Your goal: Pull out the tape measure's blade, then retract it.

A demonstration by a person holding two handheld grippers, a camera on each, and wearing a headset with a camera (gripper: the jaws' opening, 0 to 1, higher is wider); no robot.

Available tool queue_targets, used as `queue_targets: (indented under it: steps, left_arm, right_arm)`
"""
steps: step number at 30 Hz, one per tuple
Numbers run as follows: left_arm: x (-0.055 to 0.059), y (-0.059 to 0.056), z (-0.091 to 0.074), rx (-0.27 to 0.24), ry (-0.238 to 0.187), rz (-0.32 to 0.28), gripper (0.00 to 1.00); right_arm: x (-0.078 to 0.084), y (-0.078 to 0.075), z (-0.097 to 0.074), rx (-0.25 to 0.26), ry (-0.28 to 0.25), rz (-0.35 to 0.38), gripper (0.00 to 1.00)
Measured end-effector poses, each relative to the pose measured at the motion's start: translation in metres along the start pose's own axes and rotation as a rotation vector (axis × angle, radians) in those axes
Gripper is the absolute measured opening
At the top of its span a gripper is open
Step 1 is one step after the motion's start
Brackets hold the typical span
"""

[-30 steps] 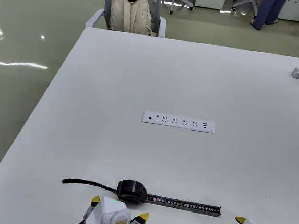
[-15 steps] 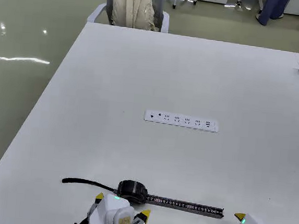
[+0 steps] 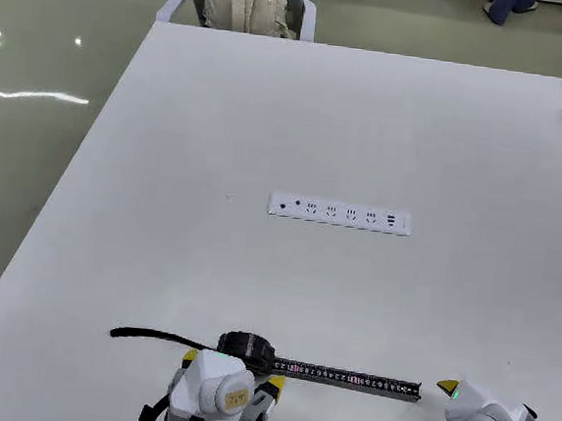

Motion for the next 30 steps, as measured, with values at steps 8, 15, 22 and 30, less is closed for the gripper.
queue_targets:
  steps: [8, 15, 22, 30]
  left_arm:
    - [-0.001, 0.002, 0.009, 0.002, 0.016, -0.035, 0.79]
    - [-0.004, 0.0, 0.014, 0.002, 0.023, -0.049, 0.77]
    - [-0.001, 0.0, 0.022, 0.001, 0.039, -0.061, 0.75]
    - [-0.001, 0.001, 0.029, 0.001, 0.053, -0.073, 0.74]
  right_arm:
    - [-0.003, -0.006, 0.004, -0.024, 0.025, -0.044, 0.63]
    - [-0.005, -0.011, 0.008, -0.041, 0.047, -0.08, 0.57]
    - [-0.005, -0.017, 0.015, -0.062, 0.068, -0.108, 0.56]
    - [-0.003, -0.019, 0.02, -0.091, 0.099, -0.148, 0.53]
Point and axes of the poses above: the centre of the closed fingertips' face, and the gripper's own axes: z roughly forward along the fingers, y roughly to its left, x roughly out of its underside, the point moved 1 cm from there along -z, roughly backward along the fingers, and after that the axes turned 11 degrees about z, right-handed, at the moved point
